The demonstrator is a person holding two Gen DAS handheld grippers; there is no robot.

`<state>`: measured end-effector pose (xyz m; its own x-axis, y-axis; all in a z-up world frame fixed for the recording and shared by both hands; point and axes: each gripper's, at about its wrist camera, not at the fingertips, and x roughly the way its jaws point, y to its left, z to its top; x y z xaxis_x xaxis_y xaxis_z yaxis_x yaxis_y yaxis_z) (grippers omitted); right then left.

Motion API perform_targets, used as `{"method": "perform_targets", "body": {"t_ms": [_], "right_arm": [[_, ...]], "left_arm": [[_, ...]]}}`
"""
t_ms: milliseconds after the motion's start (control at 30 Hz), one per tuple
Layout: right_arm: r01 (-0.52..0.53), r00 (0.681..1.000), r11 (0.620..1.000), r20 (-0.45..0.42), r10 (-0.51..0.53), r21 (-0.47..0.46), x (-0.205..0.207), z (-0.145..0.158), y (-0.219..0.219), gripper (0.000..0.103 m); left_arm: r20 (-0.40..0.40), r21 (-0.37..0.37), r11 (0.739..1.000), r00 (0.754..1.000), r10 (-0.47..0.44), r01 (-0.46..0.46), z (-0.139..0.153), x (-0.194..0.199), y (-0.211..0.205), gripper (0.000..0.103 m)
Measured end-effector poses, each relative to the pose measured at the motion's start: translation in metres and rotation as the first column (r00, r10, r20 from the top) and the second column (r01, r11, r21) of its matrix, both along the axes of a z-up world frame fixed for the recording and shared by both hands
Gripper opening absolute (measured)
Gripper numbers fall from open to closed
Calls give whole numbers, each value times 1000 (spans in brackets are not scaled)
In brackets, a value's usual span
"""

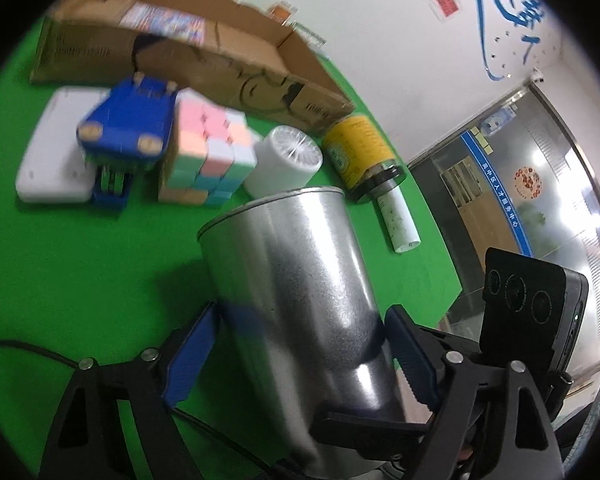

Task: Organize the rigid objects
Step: 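Lift the silver cylinder with the right gripper and carry it toward the box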

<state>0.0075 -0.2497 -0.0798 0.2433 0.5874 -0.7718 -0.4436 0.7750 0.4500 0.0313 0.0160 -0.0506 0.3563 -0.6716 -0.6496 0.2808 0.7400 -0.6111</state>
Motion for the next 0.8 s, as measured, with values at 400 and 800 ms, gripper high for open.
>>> {"method": "perform_targets", "body": {"t_ms": [400, 800], "right_arm": [[-7, 970, 999, 245, -3, 42, 17, 74, 17, 82], [-43, 978, 998, 204, 32, 53, 167, 147, 54, 82]], "left_arm": [[271, 76, 995, 962, 36, -58, 84, 19, 5, 79], [276, 171, 983, 961, 10, -60, 152, 150, -1, 79]]}}
